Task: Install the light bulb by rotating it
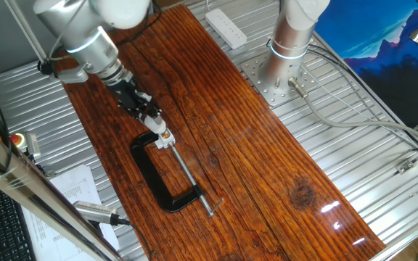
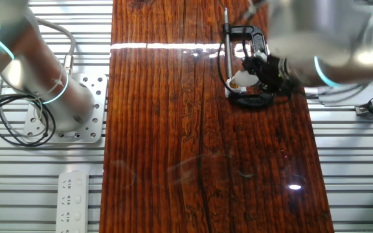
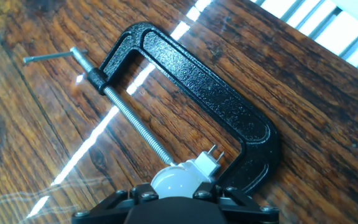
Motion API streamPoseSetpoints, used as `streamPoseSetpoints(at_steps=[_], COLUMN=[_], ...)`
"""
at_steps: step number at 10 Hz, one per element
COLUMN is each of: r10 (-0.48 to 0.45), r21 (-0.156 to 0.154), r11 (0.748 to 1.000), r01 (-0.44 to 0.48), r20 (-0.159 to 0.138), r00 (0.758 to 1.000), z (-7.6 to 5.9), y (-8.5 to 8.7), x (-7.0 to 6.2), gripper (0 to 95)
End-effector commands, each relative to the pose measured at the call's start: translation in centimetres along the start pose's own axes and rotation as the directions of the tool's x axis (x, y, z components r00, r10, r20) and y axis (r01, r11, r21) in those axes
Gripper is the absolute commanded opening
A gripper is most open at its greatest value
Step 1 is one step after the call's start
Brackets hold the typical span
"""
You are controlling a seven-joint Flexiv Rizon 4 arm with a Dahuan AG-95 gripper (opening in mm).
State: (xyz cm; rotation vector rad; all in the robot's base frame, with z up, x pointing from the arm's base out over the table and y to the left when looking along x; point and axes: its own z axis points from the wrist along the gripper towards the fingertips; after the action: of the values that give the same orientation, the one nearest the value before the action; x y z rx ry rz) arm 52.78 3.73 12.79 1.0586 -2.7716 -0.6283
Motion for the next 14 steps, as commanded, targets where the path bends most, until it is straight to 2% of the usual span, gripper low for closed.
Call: streamPoseSetpoints(at_steps=[1, 3, 4, 5, 6, 7, 10, 12, 14], r10=[0.072, 0.123, 0.143, 0.156, 0.213, 0.233, 0.272, 0.265, 0.284], r21=[0.075, 0.169, 0.230, 0.245, 0.259, 0.269, 0.296, 0.327, 0.335], r11=[0.995, 0.977, 0.961, 0.955, 0.938, 0.929, 0.906, 0.893, 0.880], r01=[-0.072, -0.132, -0.156, -0.170, -0.232, -0.253, -0.302, -0.310, -0.338], r20=[0.006, 0.064, 0.071, 0.074, 0.098, 0.105, 0.139, 0.177, 0.201], r00=[0.997, 0.990, 0.987, 0.985, 0.972, 0.967, 0.952, 0.948, 0.938], z=[-1.0, -1.6, -1.7, -1.7, -1.4, -1.1, -1.0, -1.0, -0.9], y=[0.6, 1.1, 1.4, 1.6, 2.1, 2.4, 2.4, 2.4, 2.3], x=[-0.1, -0.2, -0.3, -0.4, -0.6, -0.5, -0.6, -0.6, -0.6], gripper=[38.0, 38.0, 38.0, 38.0, 38.0, 38.0, 38.0, 38.0, 38.0])
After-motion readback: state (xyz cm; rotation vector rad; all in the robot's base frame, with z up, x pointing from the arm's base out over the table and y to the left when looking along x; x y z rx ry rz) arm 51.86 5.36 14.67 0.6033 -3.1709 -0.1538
